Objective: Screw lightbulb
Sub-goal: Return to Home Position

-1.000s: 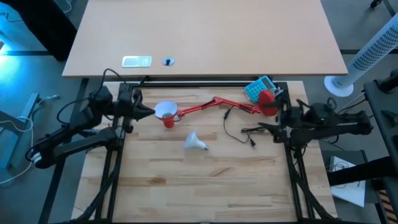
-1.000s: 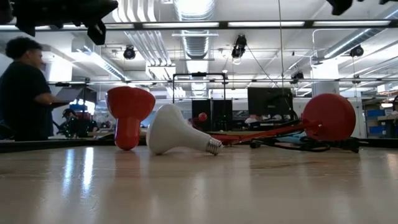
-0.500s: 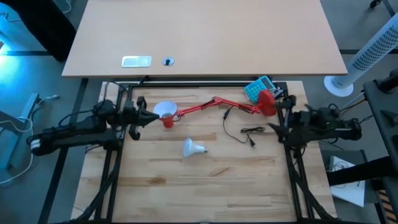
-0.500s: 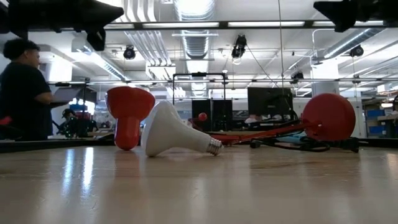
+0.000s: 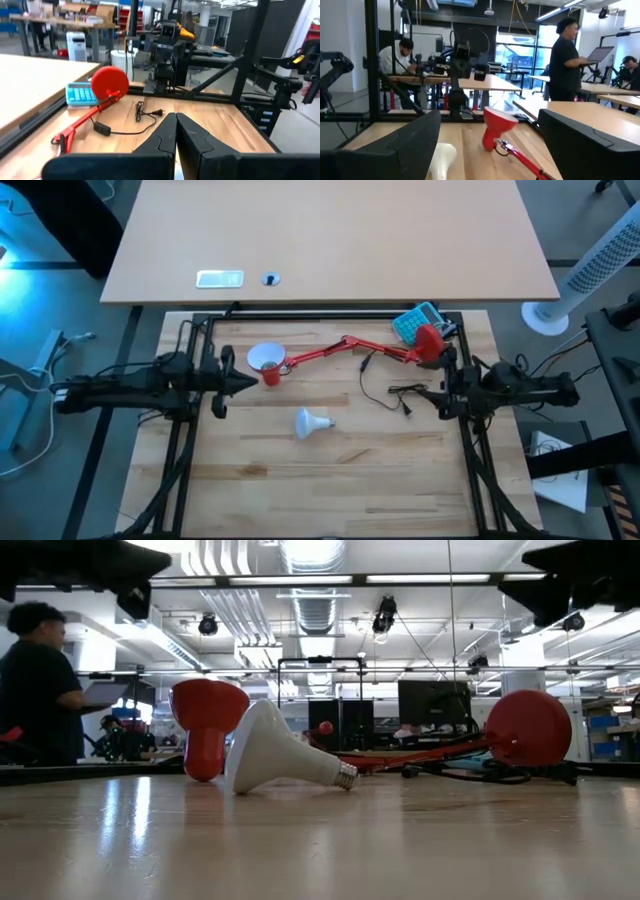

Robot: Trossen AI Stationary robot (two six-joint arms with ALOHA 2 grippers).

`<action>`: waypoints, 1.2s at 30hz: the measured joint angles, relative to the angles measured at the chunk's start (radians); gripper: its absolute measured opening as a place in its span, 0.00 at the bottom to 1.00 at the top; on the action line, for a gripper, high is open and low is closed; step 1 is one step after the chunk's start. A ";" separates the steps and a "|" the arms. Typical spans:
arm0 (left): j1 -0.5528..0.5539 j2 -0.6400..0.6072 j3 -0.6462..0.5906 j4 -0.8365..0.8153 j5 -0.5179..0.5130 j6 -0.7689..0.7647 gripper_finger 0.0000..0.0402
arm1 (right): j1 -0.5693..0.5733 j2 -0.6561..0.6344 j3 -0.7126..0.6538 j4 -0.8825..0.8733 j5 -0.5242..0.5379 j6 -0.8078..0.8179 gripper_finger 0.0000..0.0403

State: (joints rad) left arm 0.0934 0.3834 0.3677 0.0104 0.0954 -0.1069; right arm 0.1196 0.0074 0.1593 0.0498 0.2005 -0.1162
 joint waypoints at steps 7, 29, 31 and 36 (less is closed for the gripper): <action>0.000 -0.211 -0.004 -0.153 -0.003 -0.024 0.00 | 0.000 -0.006 -0.089 0.037 -0.001 0.015 0.82; -0.001 -0.363 -0.356 0.031 -0.034 -0.039 0.00 | 0.000 0.027 -0.150 0.033 -0.044 0.414 0.83; -0.001 -0.369 -0.357 0.046 -0.026 -0.035 0.00 | 0.001 0.027 -0.150 0.031 -0.045 0.421 0.82; -0.001 -0.385 -0.357 0.085 0.161 -0.026 0.00 | 0.001 0.027 -0.150 0.033 -0.045 0.393 0.82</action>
State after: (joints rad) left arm 0.0921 -0.0017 0.0105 0.0958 0.2569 -0.1327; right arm 0.1204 0.0345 0.0097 0.0823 0.1558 0.2767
